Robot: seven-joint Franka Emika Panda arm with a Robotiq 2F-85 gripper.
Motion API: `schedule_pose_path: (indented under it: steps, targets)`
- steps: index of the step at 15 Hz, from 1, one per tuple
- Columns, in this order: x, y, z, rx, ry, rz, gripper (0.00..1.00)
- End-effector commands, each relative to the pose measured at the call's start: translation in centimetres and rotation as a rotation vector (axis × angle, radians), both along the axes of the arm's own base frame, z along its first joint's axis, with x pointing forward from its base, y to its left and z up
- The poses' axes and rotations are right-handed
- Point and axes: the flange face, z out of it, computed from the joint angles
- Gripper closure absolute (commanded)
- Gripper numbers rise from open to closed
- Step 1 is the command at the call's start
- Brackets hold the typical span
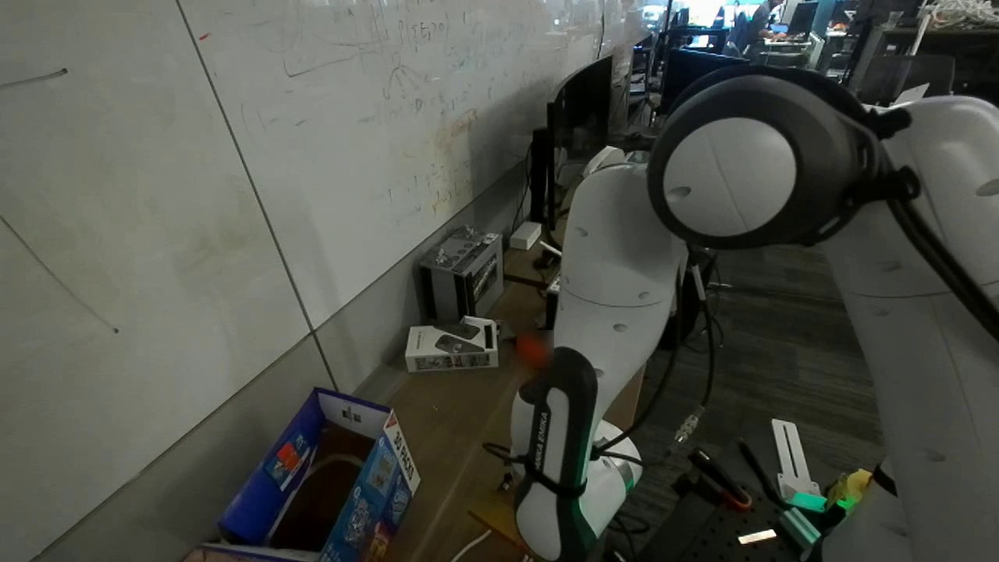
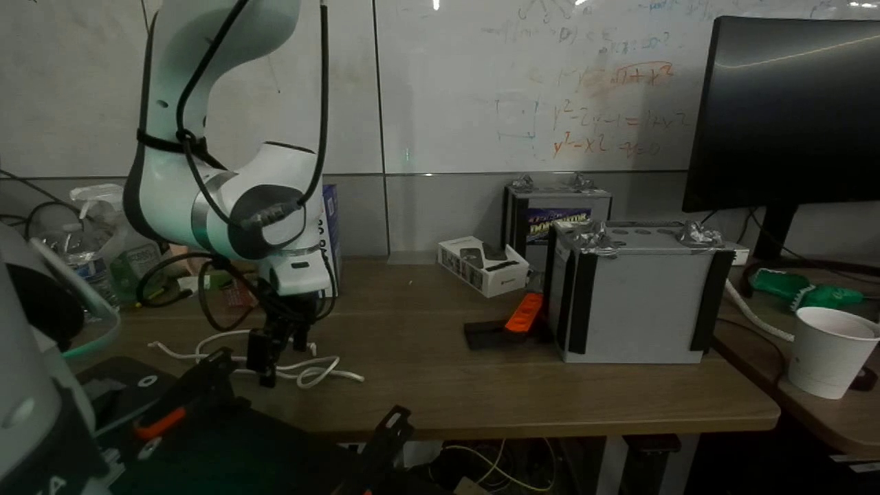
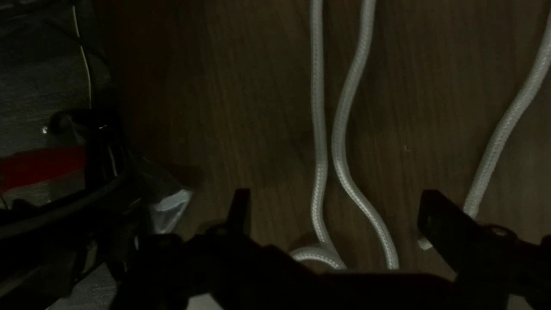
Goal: Put the white ropes in the blue box
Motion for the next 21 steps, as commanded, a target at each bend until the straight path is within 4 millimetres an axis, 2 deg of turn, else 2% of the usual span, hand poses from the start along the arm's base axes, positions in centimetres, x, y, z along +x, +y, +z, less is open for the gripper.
schedule_pose_path:
  steps: [1, 7, 12, 13, 14, 21]
  targets:
    - [0.4, -0.2, -0.6, -0.016, -0.049, 0.009, 0.0]
    - [0.2, -0.5, -0.8, -0.077, -0.058, 0.042, 0.0]
    - [-0.1, 0.2, -0.9, -0.106, -0.067, 0.077, 0.0]
    - [-0.2, 0.2, -0.9, -0.113, -0.07, 0.084, 0.25]
    - [-0.2, 0.2, -0.9, -0.116, -0.071, 0.089, 0.26]
    - [0.3, 0.6, -0.6, -0.127, -0.077, 0.115, 0.79]
